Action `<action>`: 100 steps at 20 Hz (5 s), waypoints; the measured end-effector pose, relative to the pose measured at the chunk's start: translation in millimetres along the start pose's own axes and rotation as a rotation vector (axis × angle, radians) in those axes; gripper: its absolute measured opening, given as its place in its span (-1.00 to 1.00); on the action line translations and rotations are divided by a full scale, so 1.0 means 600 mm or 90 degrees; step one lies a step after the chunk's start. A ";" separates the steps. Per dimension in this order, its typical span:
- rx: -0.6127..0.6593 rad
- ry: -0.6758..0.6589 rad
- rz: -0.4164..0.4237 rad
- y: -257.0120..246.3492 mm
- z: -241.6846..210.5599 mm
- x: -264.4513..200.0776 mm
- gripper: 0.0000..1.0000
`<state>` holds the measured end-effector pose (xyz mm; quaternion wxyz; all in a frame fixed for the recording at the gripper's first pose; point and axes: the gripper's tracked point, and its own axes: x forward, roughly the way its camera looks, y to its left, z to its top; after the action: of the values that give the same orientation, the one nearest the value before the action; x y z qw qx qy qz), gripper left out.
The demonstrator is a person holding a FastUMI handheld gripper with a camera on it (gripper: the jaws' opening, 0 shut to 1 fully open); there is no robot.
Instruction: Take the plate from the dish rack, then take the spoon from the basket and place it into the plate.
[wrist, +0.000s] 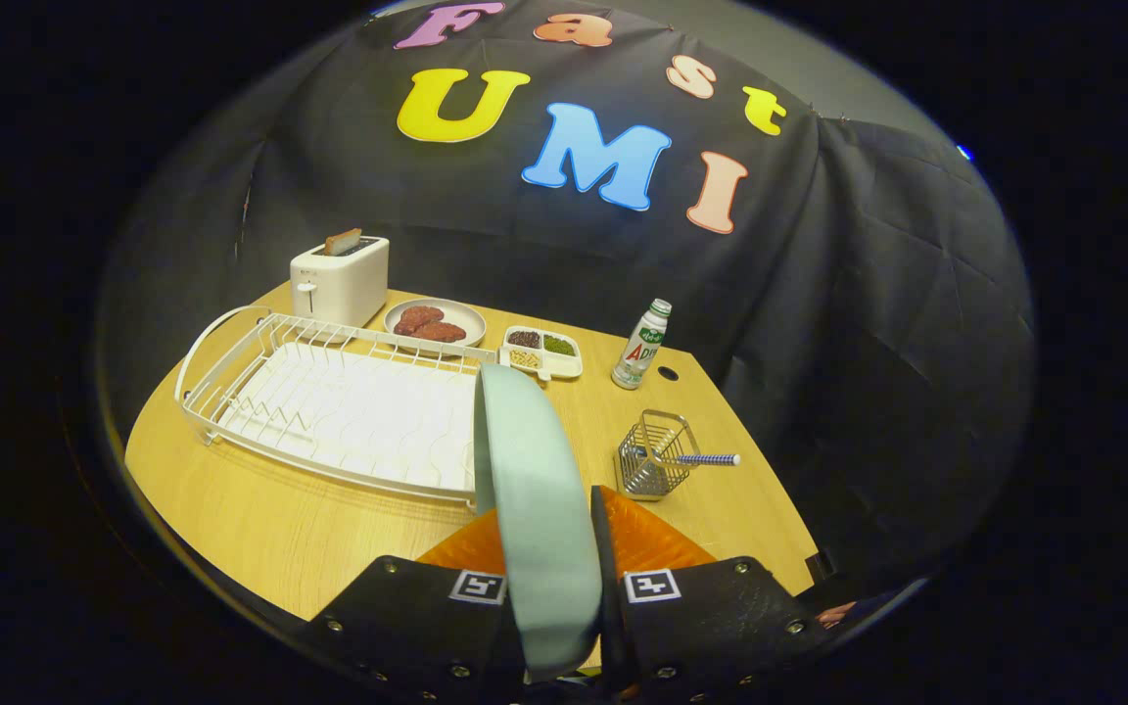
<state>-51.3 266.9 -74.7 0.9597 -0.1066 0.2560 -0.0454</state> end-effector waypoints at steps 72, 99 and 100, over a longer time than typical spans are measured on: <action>0.293 0.021 -0.093 -0.227 -0.037 0.223 0.94; 0.298 -0.091 -0.010 -0.277 0.014 0.358 -0.71; 0.294 -0.093 -0.007 -0.276 0.021 0.357 -0.71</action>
<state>135.0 77.8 -129.3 0.9743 0.1113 0.1684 -0.1001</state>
